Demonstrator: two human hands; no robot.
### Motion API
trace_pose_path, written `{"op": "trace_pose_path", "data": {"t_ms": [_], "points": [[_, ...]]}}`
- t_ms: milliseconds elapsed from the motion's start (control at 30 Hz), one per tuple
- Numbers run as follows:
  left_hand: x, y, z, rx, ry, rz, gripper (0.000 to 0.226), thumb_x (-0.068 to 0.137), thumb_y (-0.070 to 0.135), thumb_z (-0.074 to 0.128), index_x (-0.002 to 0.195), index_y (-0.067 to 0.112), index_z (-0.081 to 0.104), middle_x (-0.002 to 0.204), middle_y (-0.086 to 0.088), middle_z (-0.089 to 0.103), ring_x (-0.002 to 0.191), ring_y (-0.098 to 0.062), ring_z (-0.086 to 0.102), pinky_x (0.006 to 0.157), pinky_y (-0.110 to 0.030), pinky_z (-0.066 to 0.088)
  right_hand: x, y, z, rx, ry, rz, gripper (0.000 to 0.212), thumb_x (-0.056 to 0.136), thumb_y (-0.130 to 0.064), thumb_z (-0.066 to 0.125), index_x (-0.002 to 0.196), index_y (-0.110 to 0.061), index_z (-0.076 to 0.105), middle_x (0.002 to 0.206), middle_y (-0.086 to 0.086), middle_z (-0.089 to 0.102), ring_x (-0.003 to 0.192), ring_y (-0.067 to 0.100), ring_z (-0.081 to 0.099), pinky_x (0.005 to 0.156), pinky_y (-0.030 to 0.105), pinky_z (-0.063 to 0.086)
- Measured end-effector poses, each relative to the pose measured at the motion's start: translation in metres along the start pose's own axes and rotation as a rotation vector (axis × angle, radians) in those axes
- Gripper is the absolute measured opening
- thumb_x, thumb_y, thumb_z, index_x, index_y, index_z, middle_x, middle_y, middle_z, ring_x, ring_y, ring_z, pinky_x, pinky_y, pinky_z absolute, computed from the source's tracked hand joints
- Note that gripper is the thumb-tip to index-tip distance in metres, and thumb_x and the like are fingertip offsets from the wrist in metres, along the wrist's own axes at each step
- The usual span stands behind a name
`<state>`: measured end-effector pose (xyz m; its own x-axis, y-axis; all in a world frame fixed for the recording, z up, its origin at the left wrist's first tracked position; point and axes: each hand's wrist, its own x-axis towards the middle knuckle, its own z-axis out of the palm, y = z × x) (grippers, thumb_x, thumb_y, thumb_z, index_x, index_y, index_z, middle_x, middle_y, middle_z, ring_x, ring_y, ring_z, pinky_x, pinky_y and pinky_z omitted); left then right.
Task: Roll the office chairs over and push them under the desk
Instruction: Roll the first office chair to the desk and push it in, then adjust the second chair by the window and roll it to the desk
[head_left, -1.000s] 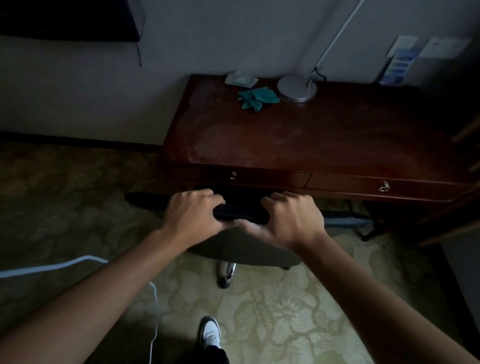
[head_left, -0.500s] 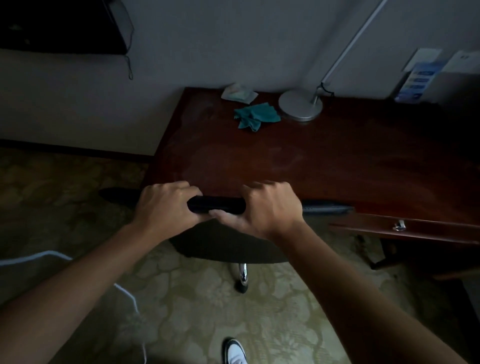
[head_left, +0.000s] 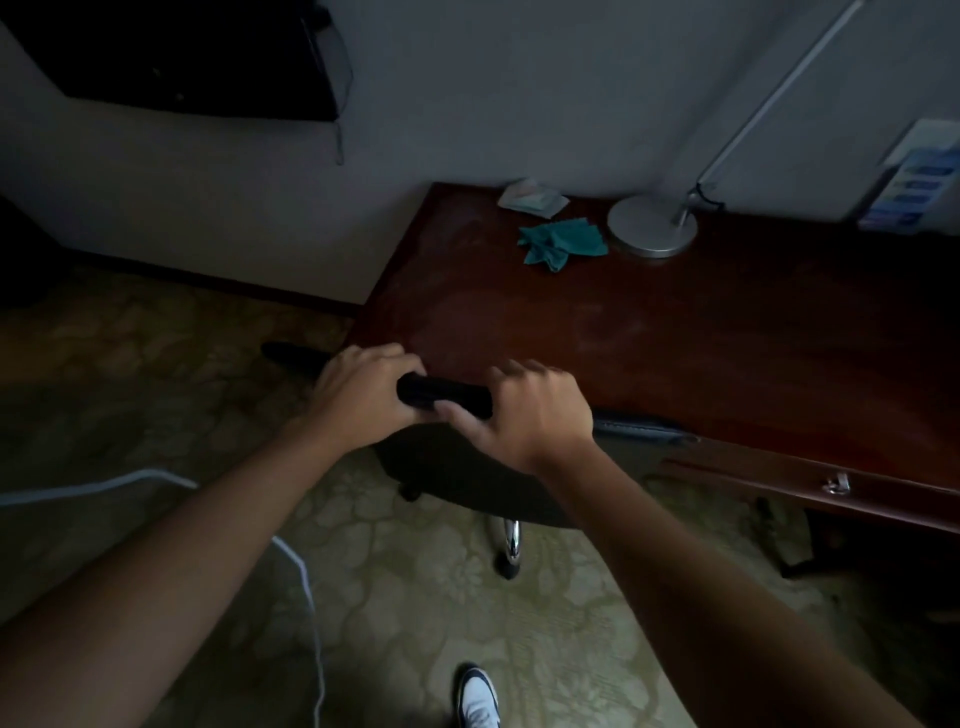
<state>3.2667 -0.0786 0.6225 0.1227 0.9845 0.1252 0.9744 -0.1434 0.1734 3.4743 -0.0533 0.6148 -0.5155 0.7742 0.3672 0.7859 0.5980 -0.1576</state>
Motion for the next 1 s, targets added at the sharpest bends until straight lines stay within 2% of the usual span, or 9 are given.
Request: {"op": "trace_pose_path", "data": {"t_ms": [100, 167, 233, 333, 467, 633, 767, 900, 1000], "points": [[-0.004, 0.015, 0.001, 0.005, -0.047, -0.047, 0.049, 0.072, 0.066, 0.067, 0.101, 0.027, 0.066, 0.096, 0.003, 0.062, 0.094, -0.023, 0.06, 0.085, -0.037, 0.039, -0.012, 0.003, -0.007, 0.07, -0.042, 0.022, 0.059, 0.09, -0.065, 0.031, 0.084, -0.018, 0.066, 0.082, 0.0, 0.064, 0.078, 0.02, 0.059, 0.056, 0.028, 0.034], [-0.007, 0.027, 0.004, 0.007, -0.078, -0.077, 0.044, 0.077, 0.052, 0.071, 0.114, 0.031, 0.062, 0.106, 0.003, 0.061, 0.104, -0.023, 0.057, 0.095, -0.038, 0.034, -0.023, 0.009, -0.014, 0.178, -0.046, 0.076, 0.044, 0.093, -0.053, 0.038, 0.096, -0.02, 0.068, 0.09, -0.002, 0.062, 0.087, 0.018, 0.055, 0.061, 0.029, 0.04], [-0.005, 0.05, 0.009, -0.064, -0.106, -0.043, 0.047, 0.075, 0.041, 0.069, 0.121, 0.036, 0.057, 0.111, 0.007, 0.059, 0.108, -0.019, 0.054, 0.097, -0.035, 0.028, -0.042, 0.02, -0.024, 0.262, 0.001, 0.167, 0.032, 0.092, -0.039, 0.045, 0.102, -0.019, 0.069, 0.092, -0.002, 0.061, 0.09, 0.018, 0.052, 0.068, 0.03, 0.044], [0.001, 0.096, 0.014, -0.244, -0.125, 0.036, 0.051, 0.069, 0.04, 0.058, 0.12, 0.042, 0.056, 0.111, 0.016, 0.055, 0.108, -0.009, 0.051, 0.093, -0.029, 0.022, -0.078, 0.039, -0.038, 0.303, 0.117, 0.306, 0.026, 0.089, -0.027, 0.051, 0.102, -0.016, 0.07, 0.091, 0.0, 0.06, 0.089, 0.019, 0.051, 0.07, 0.024, 0.039], [0.009, 0.196, 0.025, -0.455, -0.094, 0.149, 0.039, 0.074, 0.036, 0.055, 0.113, 0.038, 0.061, 0.108, 0.016, 0.056, 0.108, -0.008, 0.051, 0.091, -0.028, 0.026, -0.14, 0.083, -0.074, 0.306, 0.218, 0.558, 0.024, 0.087, -0.026, 0.052, 0.101, -0.017, 0.07, 0.092, -0.004, 0.062, 0.09, 0.014, 0.052, 0.068, 0.023, 0.036], [0.007, 0.335, 0.029, -0.577, -0.059, 0.294, 0.019, 0.086, 0.021, 0.066, 0.103, 0.025, 0.07, 0.101, 0.009, 0.063, 0.101, -0.013, 0.061, 0.092, -0.033, 0.048, -0.232, 0.145, -0.142, 0.337, 0.406, 0.845, 0.023, 0.086, -0.024, 0.053, 0.097, -0.017, 0.072, 0.09, -0.004, 0.066, 0.086, 0.014, 0.061, 0.074, 0.034, 0.05], [-0.011, 0.458, 0.03, -0.581, -0.096, 0.424, 0.008, 0.088, 0.023, 0.066, 0.092, 0.028, 0.071, 0.09, 0.012, 0.062, 0.089, -0.008, 0.061, 0.079, -0.026, 0.044, -0.325, 0.19, -0.203, 0.311, 0.551, 1.029, 0.02, 0.087, -0.022, 0.055, 0.096, -0.018, 0.073, 0.089, -0.005, 0.07, 0.081, 0.01, 0.062, 0.075, 0.035, 0.053], [-0.05, 0.598, 0.036, -0.634, -0.199, 0.615, 0.01, 0.09, 0.024, 0.063, 0.092, 0.027, 0.072, 0.09, 0.013, 0.064, 0.086, -0.005, 0.06, 0.079, -0.026, 0.046, -0.447, 0.227, -0.27, 0.268, 0.726, 1.234, 0.023, 0.087, -0.026, 0.052, 0.094, -0.024, 0.074, 0.086, -0.011, 0.071, 0.079, 0.003, 0.063, 0.075, 0.026, 0.052], [-0.091, 0.688, 0.044, -0.672, -0.276, 0.751, 0.011, 0.088, 0.021, 0.065, 0.092, 0.027, 0.073, 0.091, 0.012, 0.066, 0.086, -0.005, 0.062, 0.08, -0.024, 0.045, -0.534, 0.235, -0.307, 0.228, 0.851, 1.401, 0.021, 0.085, -0.024, 0.052, 0.088, -0.027, 0.073, 0.079, -0.012, 0.07, 0.076, 0.003, 0.063, 0.073, 0.025, 0.05]]}}
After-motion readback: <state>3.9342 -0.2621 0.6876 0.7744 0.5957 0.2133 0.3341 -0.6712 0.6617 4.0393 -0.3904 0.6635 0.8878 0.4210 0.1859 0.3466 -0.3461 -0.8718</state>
